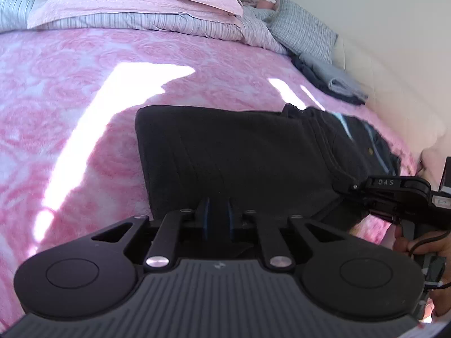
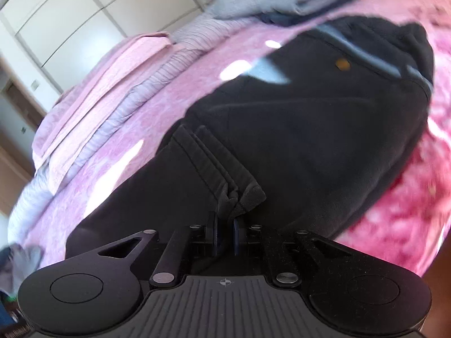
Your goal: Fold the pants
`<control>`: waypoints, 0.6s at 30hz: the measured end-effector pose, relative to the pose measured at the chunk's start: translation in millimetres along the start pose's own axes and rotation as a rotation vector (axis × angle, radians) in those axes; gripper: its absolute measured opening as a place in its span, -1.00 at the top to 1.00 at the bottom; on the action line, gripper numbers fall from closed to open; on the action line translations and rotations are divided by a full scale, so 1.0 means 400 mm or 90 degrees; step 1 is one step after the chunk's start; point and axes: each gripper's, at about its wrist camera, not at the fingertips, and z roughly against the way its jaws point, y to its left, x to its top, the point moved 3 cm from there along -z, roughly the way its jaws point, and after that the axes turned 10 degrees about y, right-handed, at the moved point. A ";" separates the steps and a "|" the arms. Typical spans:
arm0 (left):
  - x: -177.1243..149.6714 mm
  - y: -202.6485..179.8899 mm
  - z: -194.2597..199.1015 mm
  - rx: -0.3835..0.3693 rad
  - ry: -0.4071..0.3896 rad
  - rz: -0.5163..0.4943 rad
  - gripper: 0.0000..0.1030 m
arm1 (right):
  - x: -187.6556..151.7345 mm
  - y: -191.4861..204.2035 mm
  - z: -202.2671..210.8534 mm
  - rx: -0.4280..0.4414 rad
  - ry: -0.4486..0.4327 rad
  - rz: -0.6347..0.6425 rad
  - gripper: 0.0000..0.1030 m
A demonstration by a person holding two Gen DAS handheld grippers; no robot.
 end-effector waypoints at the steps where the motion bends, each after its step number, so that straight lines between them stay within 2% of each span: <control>1: 0.001 -0.001 0.001 0.001 0.000 -0.004 0.82 | -0.002 0.000 0.001 -0.003 0.001 0.003 0.88; 3: 0.009 0.007 0.008 -0.001 0.000 0.003 0.84 | -0.001 -0.009 0.003 0.000 0.012 0.006 0.85; 4: 0.018 0.014 0.013 0.002 -0.004 0.009 0.84 | 0.005 0.000 0.001 -0.009 0.023 0.024 0.75; 5: 0.028 0.022 0.019 0.009 -0.011 0.009 0.84 | 0.011 0.020 0.004 -0.028 0.028 0.045 0.53; 7: 0.053 0.037 0.032 0.028 -0.025 0.005 0.84 | 0.018 0.055 0.030 -0.110 0.001 0.109 0.14; 8: 0.066 0.046 0.036 0.041 -0.028 0.003 0.84 | 0.010 0.070 0.045 -0.162 -0.036 0.158 0.11; 9: 0.079 0.054 0.038 0.053 -0.032 0.000 0.84 | 0.009 0.099 0.053 -0.215 -0.081 0.223 0.11; 10: 0.091 0.061 0.038 0.064 -0.036 -0.003 0.84 | 0.007 0.121 0.049 -0.240 -0.105 0.278 0.11; 11: 0.104 0.066 0.034 0.075 -0.039 -0.006 0.84 | 0.008 0.138 0.042 -0.228 -0.112 0.313 0.16; 12: 0.116 0.069 0.029 0.083 -0.041 -0.011 0.84 | 0.017 0.151 0.031 -0.180 -0.105 0.330 0.24; 13: 0.128 0.070 0.021 0.088 -0.046 -0.016 0.84 | 0.030 0.162 0.013 -0.131 -0.095 0.334 0.50; 14: 0.139 0.070 0.011 0.092 -0.050 -0.020 0.84 | 0.042 0.176 -0.009 -0.108 -0.090 0.347 0.72; 17: 0.168 0.065 -0.040 0.105 -0.044 -0.033 0.92 | 0.057 0.206 -0.095 -0.103 -0.078 0.428 0.79; 18: 0.174 0.062 -0.059 0.111 -0.043 -0.039 0.92 | 0.063 0.200 -0.134 -0.122 -0.054 0.440 0.79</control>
